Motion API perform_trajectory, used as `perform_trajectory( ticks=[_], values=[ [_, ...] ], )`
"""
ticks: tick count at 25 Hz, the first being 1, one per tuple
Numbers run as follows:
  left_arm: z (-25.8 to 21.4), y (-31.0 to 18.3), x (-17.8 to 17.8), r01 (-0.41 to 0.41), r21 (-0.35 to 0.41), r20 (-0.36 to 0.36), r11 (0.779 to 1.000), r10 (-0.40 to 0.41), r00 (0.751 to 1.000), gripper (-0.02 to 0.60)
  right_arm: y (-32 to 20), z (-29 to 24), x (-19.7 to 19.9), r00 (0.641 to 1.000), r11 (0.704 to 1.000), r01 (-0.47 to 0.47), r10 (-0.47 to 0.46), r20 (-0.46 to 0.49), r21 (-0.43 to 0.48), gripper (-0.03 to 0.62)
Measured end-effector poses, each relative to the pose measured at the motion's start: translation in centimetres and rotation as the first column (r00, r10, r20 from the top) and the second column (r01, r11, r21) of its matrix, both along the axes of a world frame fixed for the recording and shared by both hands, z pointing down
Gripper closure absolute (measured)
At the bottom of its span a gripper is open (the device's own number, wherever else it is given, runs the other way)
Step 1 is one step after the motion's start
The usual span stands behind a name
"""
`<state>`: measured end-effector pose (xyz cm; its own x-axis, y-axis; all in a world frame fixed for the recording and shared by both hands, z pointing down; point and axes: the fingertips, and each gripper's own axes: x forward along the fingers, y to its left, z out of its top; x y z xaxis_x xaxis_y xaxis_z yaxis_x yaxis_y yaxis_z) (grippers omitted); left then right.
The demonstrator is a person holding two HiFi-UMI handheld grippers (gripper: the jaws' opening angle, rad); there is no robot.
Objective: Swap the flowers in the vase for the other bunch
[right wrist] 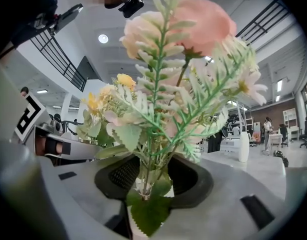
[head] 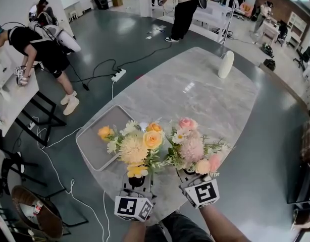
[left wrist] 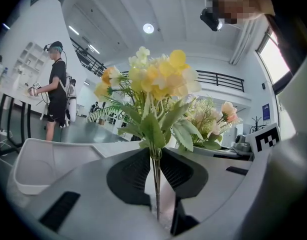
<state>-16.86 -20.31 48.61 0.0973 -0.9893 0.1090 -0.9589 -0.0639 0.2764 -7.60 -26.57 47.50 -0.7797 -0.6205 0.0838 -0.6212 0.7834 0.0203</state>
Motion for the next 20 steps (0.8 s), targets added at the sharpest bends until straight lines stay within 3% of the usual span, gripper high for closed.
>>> perform_trajectory(
  ticks=[5,20],
  values=[
    [0.1,0.0,0.1,-0.009,0.001,-0.002,1.000,0.009,1.000,0.509,0.3,0.1,0.3,1.000,1.000,0.002,-0.002,0.022,-0.012,0.377],
    [0.0,0.0,0.2,-0.023,0.009,-0.014,1.000,0.023,1.000,0.509,0.8,0.5,1.4,0.999,0.999,-0.035,0.035,0.002,-0.032,0.349]
  ],
)
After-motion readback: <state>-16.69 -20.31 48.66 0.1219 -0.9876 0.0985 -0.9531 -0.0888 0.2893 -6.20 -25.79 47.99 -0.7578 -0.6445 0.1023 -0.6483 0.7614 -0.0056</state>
